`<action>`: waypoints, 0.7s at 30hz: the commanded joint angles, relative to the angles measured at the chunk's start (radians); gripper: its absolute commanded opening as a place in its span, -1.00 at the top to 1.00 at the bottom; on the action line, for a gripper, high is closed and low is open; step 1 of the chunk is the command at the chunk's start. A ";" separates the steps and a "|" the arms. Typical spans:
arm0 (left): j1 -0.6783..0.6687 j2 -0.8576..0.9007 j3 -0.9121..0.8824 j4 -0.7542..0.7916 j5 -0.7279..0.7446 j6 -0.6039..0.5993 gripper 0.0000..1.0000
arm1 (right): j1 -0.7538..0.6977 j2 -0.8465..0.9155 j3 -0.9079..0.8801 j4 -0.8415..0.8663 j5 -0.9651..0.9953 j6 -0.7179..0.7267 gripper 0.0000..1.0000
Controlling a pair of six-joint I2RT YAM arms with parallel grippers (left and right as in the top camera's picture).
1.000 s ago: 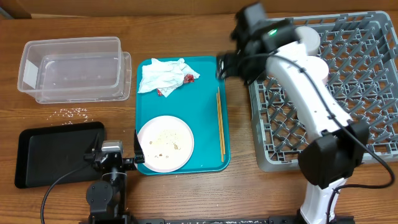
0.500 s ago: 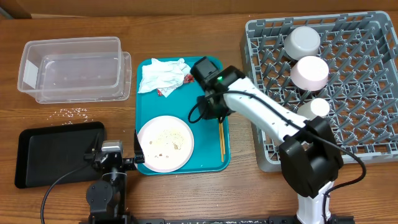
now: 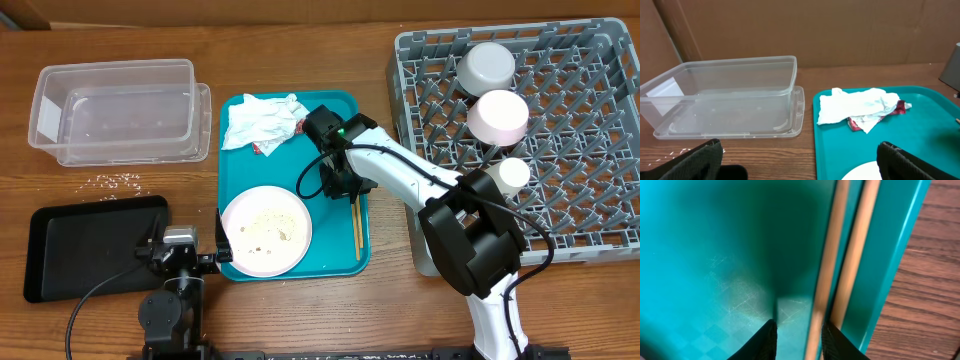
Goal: Sort waste into correct bins and load items into the dishwasher
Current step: 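Grasp the wooden chopsticks with the right gripper and lift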
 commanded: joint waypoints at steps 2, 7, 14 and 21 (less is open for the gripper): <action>0.005 -0.011 -0.004 0.002 0.011 -0.013 -1.00 | -0.004 0.000 0.000 0.003 0.023 0.012 0.36; 0.005 -0.011 -0.004 0.002 0.011 -0.013 -0.99 | -0.004 0.000 -0.003 0.008 0.021 0.011 0.35; 0.005 -0.011 -0.004 0.002 0.011 -0.013 -1.00 | -0.004 0.002 -0.042 0.050 0.000 0.010 0.46; 0.005 -0.011 -0.004 0.002 0.011 -0.013 -1.00 | -0.004 0.001 -0.070 0.066 -0.002 0.016 0.80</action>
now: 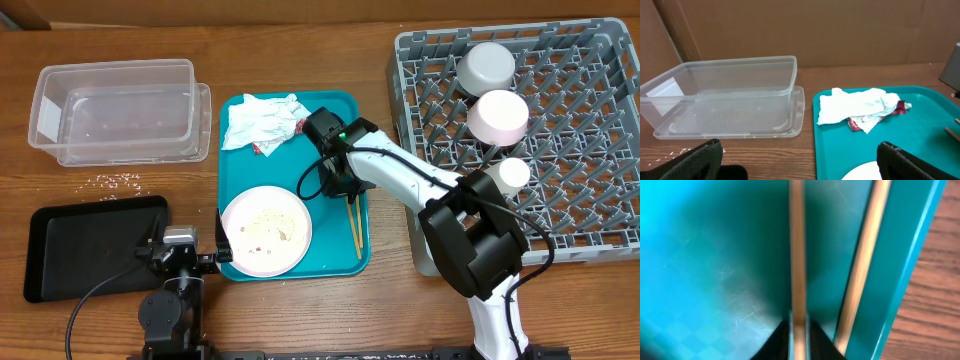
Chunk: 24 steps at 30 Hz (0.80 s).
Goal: Sort waste into correct bins and load items into the dishwasher
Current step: 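Grasp the wooden chopsticks with the right gripper and lift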
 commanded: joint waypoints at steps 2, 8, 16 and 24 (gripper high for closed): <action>0.005 -0.011 -0.004 0.002 0.011 -0.013 -0.99 | -0.004 0.010 -0.001 -0.030 0.003 0.006 0.83; 0.005 -0.011 -0.004 0.002 0.011 -0.013 -1.00 | -0.060 0.004 0.276 -0.217 0.011 -0.041 0.92; 0.005 -0.011 -0.004 0.002 0.011 -0.013 -1.00 | -0.253 0.002 0.728 -0.416 0.029 -0.161 0.92; 0.005 -0.011 -0.004 0.002 0.011 -0.013 -1.00 | -0.475 0.008 0.771 -0.447 -0.114 -0.435 0.92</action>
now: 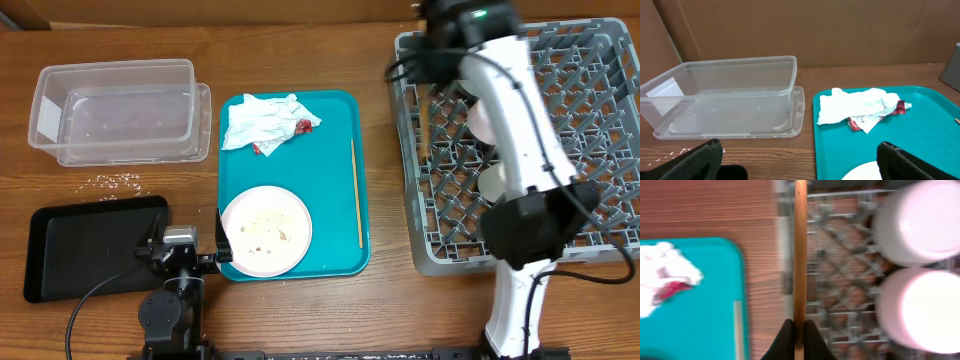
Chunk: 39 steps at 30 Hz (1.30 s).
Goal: Sort waste into correct bins and load items into the dishwasher
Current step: 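Grasp the wooden chopsticks with the right gripper and lift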
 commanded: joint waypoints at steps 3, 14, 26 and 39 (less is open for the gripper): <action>0.005 -0.011 -0.004 0.002 0.011 -0.013 -1.00 | -0.095 -0.010 -0.051 0.022 -0.150 -0.211 0.88; 0.005 -0.011 -0.004 0.002 0.011 -0.013 -1.00 | -0.127 -0.009 -0.278 0.176 -0.236 -0.206 0.50; 0.005 -0.011 -0.004 0.002 0.011 -0.013 -1.00 | -0.077 -0.031 -0.214 0.048 -0.394 -0.142 0.41; 0.005 -0.011 -0.004 0.002 0.011 -0.013 -1.00 | 0.223 -0.026 -0.363 0.117 -0.123 0.096 0.20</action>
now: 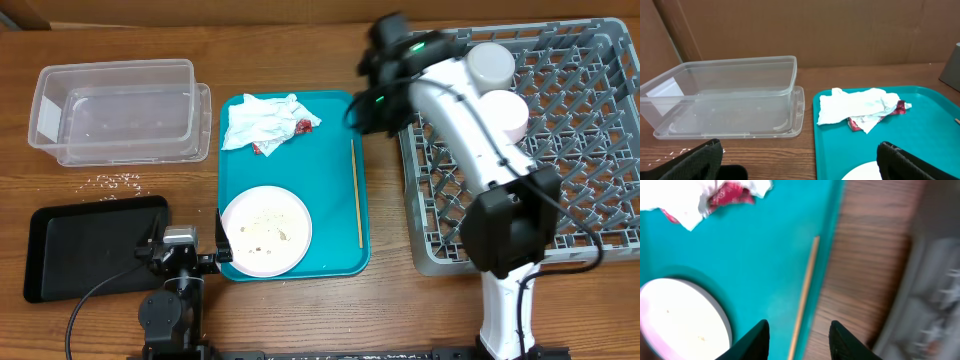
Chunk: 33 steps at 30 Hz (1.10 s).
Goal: Sort waste into correct bins and load items into the dishwasher
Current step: 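Grasp the wooden chopsticks with the right gripper and lift, then carry the chopsticks to the dish rack and drop them in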
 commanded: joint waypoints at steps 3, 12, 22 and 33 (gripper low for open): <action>0.005 -0.011 -0.004 0.002 0.011 -0.013 -1.00 | 0.099 -0.026 -0.174 0.126 0.131 0.175 0.21; 0.005 -0.011 -0.004 0.002 0.011 -0.013 -0.99 | 0.161 -0.026 -0.389 0.269 0.167 0.291 0.28; 0.005 -0.011 -0.004 0.002 0.011 -0.013 -0.99 | 0.166 -0.026 -0.487 0.334 0.167 0.291 0.27; 0.005 -0.011 -0.004 0.002 0.011 -0.013 -1.00 | 0.159 -0.040 -0.454 0.315 0.142 0.346 0.92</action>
